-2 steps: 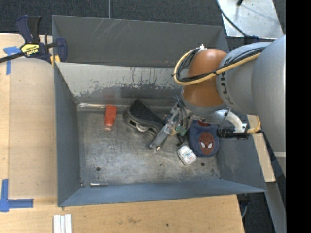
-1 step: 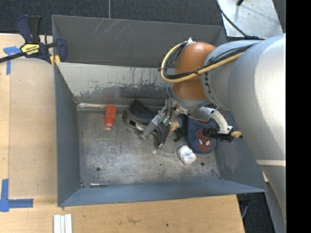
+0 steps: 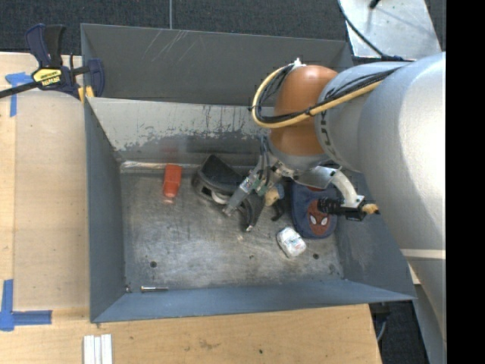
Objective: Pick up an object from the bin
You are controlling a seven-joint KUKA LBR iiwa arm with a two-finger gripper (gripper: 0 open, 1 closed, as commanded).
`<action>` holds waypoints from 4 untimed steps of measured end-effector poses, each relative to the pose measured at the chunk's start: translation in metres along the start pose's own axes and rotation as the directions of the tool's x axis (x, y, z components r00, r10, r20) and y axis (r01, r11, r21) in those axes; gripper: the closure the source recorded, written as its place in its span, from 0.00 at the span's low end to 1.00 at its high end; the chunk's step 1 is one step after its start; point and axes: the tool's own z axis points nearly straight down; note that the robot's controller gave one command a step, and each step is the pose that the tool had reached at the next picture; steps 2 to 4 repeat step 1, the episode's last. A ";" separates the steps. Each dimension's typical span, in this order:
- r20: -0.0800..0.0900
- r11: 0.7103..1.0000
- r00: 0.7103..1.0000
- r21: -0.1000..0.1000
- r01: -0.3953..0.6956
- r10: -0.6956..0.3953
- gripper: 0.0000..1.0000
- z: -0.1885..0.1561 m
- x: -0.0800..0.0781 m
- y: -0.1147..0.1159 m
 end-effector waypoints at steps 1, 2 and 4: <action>-0.011 0.999 0.999 0.004 0.053 -0.053 1.00 -0.172 -0.013 0.003; -0.011 0.999 0.999 0.004 0.053 -0.053 1.00 -0.172 -0.013 0.003; -0.011 0.999 0.999 0.004 0.053 -0.053 1.00 -0.172 -0.013 0.003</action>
Offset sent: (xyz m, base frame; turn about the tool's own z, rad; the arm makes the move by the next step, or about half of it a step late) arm 0.0088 -0.0048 0.1702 -0.0533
